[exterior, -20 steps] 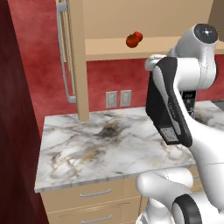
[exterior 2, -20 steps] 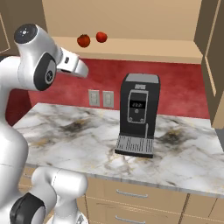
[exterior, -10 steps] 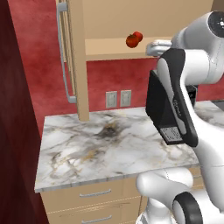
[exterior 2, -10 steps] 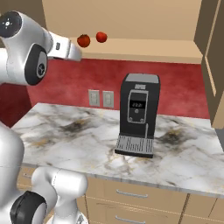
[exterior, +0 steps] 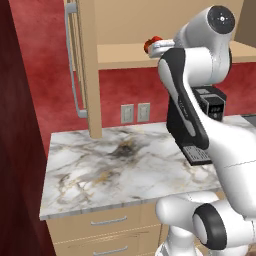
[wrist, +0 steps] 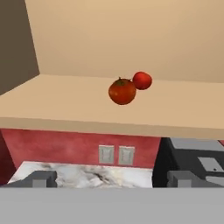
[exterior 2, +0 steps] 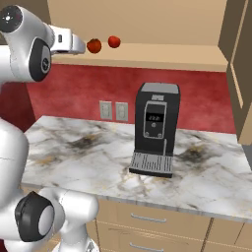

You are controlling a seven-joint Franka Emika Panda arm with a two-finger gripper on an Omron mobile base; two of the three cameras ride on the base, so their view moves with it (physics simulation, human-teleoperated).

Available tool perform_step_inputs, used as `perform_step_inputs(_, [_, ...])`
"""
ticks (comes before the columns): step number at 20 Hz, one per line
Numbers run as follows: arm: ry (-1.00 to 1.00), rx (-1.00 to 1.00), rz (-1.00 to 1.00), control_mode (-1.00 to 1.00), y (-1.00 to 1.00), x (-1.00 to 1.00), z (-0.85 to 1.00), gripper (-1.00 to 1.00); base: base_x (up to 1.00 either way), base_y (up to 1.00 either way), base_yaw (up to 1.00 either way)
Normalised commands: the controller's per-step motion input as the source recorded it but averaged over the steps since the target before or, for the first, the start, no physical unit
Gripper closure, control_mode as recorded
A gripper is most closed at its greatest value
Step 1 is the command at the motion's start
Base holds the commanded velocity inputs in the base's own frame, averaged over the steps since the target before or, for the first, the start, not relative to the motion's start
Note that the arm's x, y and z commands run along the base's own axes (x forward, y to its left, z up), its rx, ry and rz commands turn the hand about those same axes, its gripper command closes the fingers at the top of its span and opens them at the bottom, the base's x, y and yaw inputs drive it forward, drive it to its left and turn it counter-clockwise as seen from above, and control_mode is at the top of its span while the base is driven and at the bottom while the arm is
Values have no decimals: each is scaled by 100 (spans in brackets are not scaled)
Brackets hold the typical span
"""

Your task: Pick the tomatos from the cabinet and place them in one bowl. Pick the sweet potato from the sink and place it in the other bowl.

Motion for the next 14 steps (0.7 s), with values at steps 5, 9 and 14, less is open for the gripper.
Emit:
perform_step_inputs(5, [0,-2,-5,-100,0,84,-9,-100,0,0,0])
perform_step_inputs(9, [0,-1,-8,-100,0,78,-4,-100,0,0,0])
perform_step_inputs(14, [11,0,-6,-100,-1,64,-1,-100,0,0,0])
